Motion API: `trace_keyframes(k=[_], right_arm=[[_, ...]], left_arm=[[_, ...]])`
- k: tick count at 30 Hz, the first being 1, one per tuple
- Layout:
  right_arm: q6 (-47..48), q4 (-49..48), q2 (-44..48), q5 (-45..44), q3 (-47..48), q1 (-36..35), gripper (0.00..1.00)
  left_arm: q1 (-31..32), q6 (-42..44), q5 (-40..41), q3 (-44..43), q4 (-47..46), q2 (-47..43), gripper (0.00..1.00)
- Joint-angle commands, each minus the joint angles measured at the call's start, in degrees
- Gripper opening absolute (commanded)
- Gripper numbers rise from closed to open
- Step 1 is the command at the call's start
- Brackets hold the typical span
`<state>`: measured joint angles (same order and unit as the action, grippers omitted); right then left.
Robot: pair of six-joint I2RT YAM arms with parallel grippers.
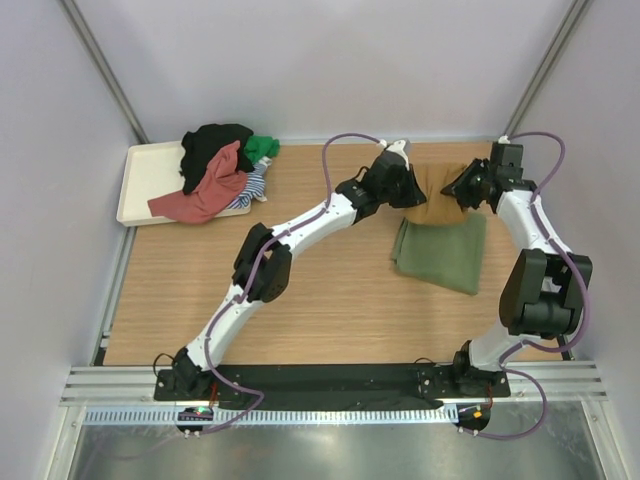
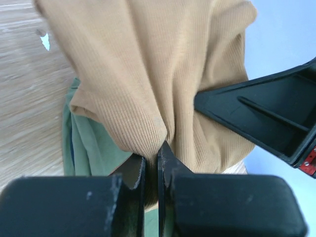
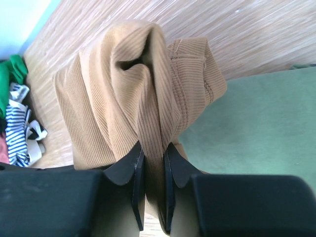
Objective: Fold and stack the tank tops
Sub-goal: Neatly place the folded tank top to the corner
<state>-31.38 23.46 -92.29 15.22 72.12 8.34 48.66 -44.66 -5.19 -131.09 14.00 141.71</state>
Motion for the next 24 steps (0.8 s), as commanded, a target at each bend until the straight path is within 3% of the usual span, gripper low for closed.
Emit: trace_keyframes(k=[1,14,24], right_arm=[[-2.11,-1.23,0.88,2.18,1.10,2.20,0.01],[-3.17,-2.11,4.75,7.71,-10.24,8.53,0.04],[0.26,6.68,6.68,4.99,-10.68,8.89,0.08]], left_arm=[[-0.15,-2.26,-1.57,-3.39,-2.83,1.02,0.00],[2.13,-9.29,-6.50,-0.40,-0.99,1.64,0.00],[3.89,-16.33,-9.22,1.36,4.89,0.67,0.00]])
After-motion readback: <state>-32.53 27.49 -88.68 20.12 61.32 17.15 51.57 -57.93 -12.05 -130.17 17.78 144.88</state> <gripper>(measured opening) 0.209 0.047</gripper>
